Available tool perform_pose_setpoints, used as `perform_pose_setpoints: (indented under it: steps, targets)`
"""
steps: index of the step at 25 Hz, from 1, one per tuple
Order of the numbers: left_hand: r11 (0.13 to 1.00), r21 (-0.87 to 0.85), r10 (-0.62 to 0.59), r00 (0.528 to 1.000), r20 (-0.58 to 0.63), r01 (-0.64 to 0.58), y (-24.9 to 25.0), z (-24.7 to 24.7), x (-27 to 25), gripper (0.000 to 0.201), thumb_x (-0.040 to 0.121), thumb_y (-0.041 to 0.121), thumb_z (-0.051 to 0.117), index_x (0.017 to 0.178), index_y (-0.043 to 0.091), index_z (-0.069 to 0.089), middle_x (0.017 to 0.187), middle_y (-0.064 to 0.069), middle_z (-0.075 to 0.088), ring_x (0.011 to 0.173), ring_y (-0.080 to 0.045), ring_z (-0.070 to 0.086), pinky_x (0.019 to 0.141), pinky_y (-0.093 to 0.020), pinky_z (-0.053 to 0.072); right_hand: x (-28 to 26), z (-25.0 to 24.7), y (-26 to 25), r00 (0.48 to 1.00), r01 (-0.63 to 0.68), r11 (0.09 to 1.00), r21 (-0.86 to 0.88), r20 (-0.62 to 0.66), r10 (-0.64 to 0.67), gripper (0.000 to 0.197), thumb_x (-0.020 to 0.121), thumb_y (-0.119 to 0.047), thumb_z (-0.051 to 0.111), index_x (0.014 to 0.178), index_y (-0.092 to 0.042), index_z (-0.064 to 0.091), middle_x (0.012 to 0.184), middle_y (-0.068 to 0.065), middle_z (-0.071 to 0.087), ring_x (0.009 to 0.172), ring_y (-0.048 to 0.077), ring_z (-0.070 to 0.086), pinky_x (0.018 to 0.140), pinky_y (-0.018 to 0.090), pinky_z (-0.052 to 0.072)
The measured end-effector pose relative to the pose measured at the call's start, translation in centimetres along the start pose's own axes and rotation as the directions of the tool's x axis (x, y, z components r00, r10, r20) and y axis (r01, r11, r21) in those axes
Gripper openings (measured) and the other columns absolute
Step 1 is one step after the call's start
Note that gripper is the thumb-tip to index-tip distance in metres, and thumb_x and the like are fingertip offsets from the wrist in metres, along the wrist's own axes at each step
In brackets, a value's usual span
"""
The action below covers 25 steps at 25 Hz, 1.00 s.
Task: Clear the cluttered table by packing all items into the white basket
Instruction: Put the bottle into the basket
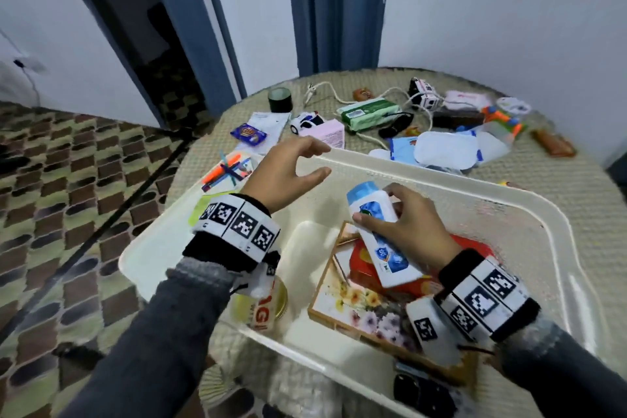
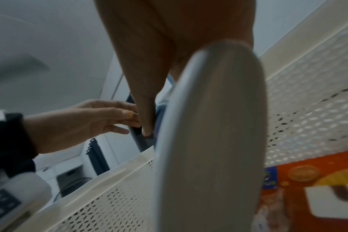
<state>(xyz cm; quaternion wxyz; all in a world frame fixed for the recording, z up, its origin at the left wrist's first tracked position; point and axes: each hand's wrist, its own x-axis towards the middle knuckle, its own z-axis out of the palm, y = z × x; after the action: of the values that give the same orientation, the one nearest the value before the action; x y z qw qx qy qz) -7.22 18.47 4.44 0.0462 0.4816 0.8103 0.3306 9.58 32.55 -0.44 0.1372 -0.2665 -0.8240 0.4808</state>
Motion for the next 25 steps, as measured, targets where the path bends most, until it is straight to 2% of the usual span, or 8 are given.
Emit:
perform_pose_setpoints:
  steps: [6, 9, 11, 14, 18, 21, 23, 25]
  targets:
    - [0.992, -0.020, 0.123, 0.979, 0.163, -0.121, -1.7, 6.0, 6.2, 0.045, 0.082, 0.021, 0.073, 0.123, 0.014, 0.058, 0.123, -0.001, 0.058, 0.113, -0.013, 0.050, 0.095, -0.024, 0.036, 0.1, -1.1, 1.2, 0.999, -0.029, 0.998, -0.064, 0.032, 0.031, 0.043, 0.067, -0.047, 0.081, 0.099, -0.025, 0.064, 0.084, -0.010, 0.071, 0.072, 0.000, 0.066, 0.070, 0.030, 0.057]
    - [0.993, 0.048, 0.093, 0.975, 0.202, -0.104, -3.0, 7.6, 8.1, 0.031, 0.081, 0.031, 0.073, 0.108, 0.018, 0.066, 0.101, 0.009, 0.062, 0.104, -0.021, 0.057, 0.092, -0.034, 0.035, 1.2, -1.6, 1.9, 0.997, -0.038, 0.991, -0.128, 0.055, 0.046, 0.044, 0.067, -0.052, 0.078, 0.102, -0.029, 0.063, 0.088, -0.009, 0.071, 0.078, 0.003, 0.065, 0.076, 0.034, 0.055]
    - [0.992, 0.052, 0.108, 0.977, 0.183, -0.119, -3.9, 8.1, 8.9, 0.026, 0.079, 0.037, 0.073, 0.097, 0.019, 0.066, 0.088, 0.015, 0.060, 0.089, -0.017, 0.059, 0.087, -0.039, 0.038, 1.8, -2.1, 2.1, 0.998, -0.038, 0.983, -0.178, 0.050, 0.047, 0.038, 0.070, -0.052, 0.075, 0.100, -0.032, 0.061, 0.088, -0.012, 0.068, 0.078, 0.004, 0.062, 0.076, 0.034, 0.053]
    - [0.987, 0.001, 0.160, 0.980, 0.122, -0.161, -4.4, 8.4, 8.9, 0.026, 0.077, 0.040, 0.074, 0.093, 0.025, 0.061, 0.086, 0.018, 0.060, 0.083, -0.011, 0.058, 0.082, -0.034, 0.036, 1.9, -2.4, 2.3, 0.993, -0.047, 0.989, -0.140, 0.100, 0.062, 0.031, 0.075, -0.044, 0.075, 0.097, -0.026, 0.062, 0.089, -0.011, 0.069, 0.079, 0.003, 0.063, 0.074, 0.031, 0.051]
    - [0.980, 0.004, 0.198, 0.978, 0.068, -0.199, -5.0, 9.0, 8.8, 0.028, 0.078, 0.040, 0.072, 0.094, 0.021, 0.060, 0.089, 0.015, 0.060, 0.083, -0.013, 0.055, 0.069, -0.028, 0.018, 1.0, -1.1, 2.3, 0.943, -0.077, 0.996, -0.042, 0.321, 0.087, 0.033, 0.079, -0.029, 0.075, 0.108, -0.016, 0.065, 0.100, -0.001, 0.069, 0.090, 0.011, 0.066, 0.081, 0.036, 0.055]
    - [0.971, -0.001, 0.241, 0.970, 0.044, -0.241, -5.2, 9.1, 8.9, 0.031, 0.079, 0.039, 0.072, 0.095, 0.015, 0.060, 0.092, 0.008, 0.064, 0.084, -0.017, 0.055, 0.069, -0.029, 0.017, 0.2, 0.5, 1.6, 0.924, 0.013, 0.992, -0.123, 0.381, 0.035, 0.039, 0.075, -0.031, 0.079, 0.107, -0.017, 0.062, 0.098, -0.001, 0.067, 0.084, 0.008, 0.063, 0.073, 0.027, 0.055]
    - [0.966, -0.016, 0.260, 0.965, 0.036, -0.260, -5.4, 9.2, 8.9, 0.032, 0.080, 0.037, 0.072, 0.095, 0.012, 0.059, 0.093, 0.006, 0.065, 0.083, -0.016, 0.053, 0.068, -0.029, 0.016, -0.4, 2.0, 1.4, 0.918, 0.002, 0.984, -0.180, 0.391, 0.070, 0.045, 0.071, -0.035, 0.081, 0.107, -0.022, 0.056, 0.099, -0.002, 0.066, 0.084, 0.007, 0.062, 0.070, 0.026, 0.054]
    - [0.965, -0.027, 0.260, 0.965, 0.029, -0.259, -5.5, 9.2, 8.8, 0.032, 0.080, 0.036, 0.072, 0.096, 0.011, 0.059, 0.093, 0.007, 0.064, 0.082, -0.012, 0.050, 0.068, -0.028, 0.016, -1.0, 3.6, 1.6, 0.885, 0.018, 0.967, -0.252, 0.455, 0.102, 0.049, 0.071, -0.039, 0.080, 0.110, -0.026, 0.053, 0.101, -0.002, 0.065, 0.085, 0.009, 0.062, 0.072, 0.025, 0.054]
